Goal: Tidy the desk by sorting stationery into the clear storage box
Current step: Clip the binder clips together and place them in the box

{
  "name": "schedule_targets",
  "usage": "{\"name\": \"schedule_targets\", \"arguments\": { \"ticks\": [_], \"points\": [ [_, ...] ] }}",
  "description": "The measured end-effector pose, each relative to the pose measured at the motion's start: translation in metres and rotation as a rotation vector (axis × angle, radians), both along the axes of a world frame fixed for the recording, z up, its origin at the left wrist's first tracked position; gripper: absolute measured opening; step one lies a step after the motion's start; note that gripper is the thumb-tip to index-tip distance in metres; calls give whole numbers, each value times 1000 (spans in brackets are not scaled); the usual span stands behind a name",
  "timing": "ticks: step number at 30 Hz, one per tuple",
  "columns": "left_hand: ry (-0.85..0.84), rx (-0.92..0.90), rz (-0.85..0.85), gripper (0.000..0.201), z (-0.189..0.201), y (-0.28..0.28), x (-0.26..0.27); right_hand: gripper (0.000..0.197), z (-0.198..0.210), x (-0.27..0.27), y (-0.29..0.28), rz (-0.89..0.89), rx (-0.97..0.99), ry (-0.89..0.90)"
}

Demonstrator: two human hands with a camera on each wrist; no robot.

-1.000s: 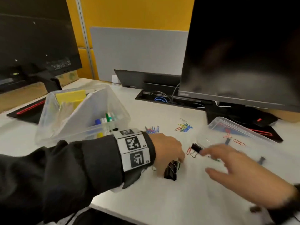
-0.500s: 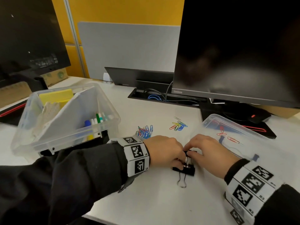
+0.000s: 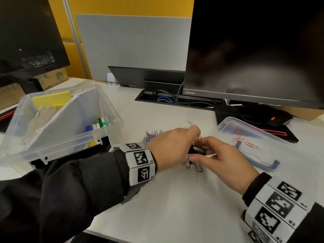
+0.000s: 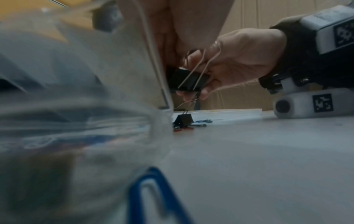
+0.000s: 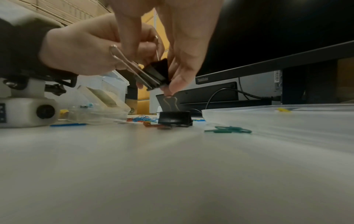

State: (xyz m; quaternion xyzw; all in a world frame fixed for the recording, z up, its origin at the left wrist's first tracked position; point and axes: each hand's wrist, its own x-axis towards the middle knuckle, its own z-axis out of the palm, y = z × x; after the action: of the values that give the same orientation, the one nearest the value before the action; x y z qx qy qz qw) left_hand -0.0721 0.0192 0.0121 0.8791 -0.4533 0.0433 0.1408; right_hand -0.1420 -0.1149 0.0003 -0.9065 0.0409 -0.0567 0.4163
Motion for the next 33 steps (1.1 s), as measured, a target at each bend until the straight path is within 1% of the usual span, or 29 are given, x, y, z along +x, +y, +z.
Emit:
{"name": "schedule_targets", "arguments": {
  "ticks": [2,4,6,9,11,13,16,18,19,21,23,25,26,29,31,33],
  "points": [
    [31,-72,9,25,1,3,0,28,0,0,0,3,-50,5],
    [45,-94,-9,22,2,4,-1,29,1,-1,0,16,-89,14],
    [44,-115,-34,21,2,6,-2,25,1,-2,1,48,-171,11],
    [54,-185,-32,18,2,8,0,26,2,-3,-1,100,-238,-62],
    [91,-243,-4,14,2,10,2,32,2,-3,-1,145,-251,-120],
    [128,-264,33,13,3,9,5,35,2,-3,0,172,-252,-160],
    [218,-278,94,18,3,8,11,36,2,-1,-2,173,-232,-265],
    [308,-237,119,25,0,7,13,35,4,-1,-3,163,-219,-334],
    [326,-221,129,27,-1,7,13,34,4,-2,-2,166,-218,-347],
    [287,-231,159,29,-3,7,10,31,3,-2,0,155,-211,-327],
    [187,-281,153,33,-2,8,7,32,1,-2,-1,101,-170,-281],
    [110,-323,68,40,2,12,1,37,-2,-1,-2,41,-115,-248],
    [92,-312,-3,45,3,15,-2,41,-2,-1,-2,26,-95,-228],
    [-8,-158,-249,53,-1,23,-8,51,-2,-1,-2,25,-36,-181],
    [-103,-121,-295,53,-7,27,-5,54,-1,-2,0,41,25,-169],
    [-138,-184,-289,45,-10,28,-2,58,1,-2,2,58,64,-174]
  ]
}}
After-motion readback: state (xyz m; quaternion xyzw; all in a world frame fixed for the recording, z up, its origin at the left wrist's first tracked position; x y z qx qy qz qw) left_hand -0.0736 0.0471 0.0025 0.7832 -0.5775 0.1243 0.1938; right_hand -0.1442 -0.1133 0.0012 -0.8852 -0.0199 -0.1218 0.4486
